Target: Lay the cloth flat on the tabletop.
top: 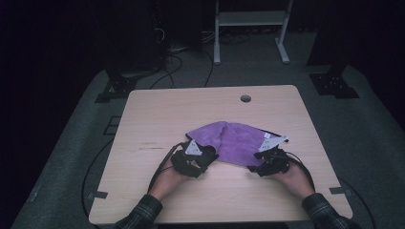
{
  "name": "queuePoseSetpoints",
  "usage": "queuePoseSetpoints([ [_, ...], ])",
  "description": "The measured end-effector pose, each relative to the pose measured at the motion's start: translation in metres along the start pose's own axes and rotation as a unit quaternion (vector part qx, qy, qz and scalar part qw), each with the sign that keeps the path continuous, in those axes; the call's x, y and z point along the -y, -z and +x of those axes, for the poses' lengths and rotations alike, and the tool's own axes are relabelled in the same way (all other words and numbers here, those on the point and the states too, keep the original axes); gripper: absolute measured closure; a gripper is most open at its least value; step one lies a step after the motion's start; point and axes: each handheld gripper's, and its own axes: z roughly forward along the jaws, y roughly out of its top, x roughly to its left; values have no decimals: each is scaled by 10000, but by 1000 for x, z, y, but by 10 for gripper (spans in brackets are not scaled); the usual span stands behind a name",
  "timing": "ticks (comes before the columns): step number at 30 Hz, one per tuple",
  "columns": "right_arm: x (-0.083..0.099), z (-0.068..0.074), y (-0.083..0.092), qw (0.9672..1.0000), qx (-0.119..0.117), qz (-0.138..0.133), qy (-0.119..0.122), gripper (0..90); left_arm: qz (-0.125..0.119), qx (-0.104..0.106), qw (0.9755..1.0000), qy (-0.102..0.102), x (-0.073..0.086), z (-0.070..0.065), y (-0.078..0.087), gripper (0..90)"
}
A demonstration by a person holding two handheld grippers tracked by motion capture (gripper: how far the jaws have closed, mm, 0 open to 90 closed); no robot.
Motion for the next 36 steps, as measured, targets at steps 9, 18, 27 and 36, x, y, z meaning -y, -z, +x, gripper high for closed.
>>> queuePoseSetpoints([
  [9, 0, 2, -2, 9997, 153, 135, 127, 519, 36, -56, 10000, 38, -7, 5, 4, 798],
  [18, -6, -3, 23, 9993, -64, -375, -38, 854, -1247, 162, 9899, 649, -11, 21, 58, 819],
  [27, -18, -21, 74, 9906, -113, -1325, -333, 859, -1751, -300, 9759, 1269, 14, 58, 102, 822],
  [36, -8, -68, 53, 9893, 511, -993, -944, 857, -1312, -369, 9736, 1830, 39, 82, 80, 822],
])
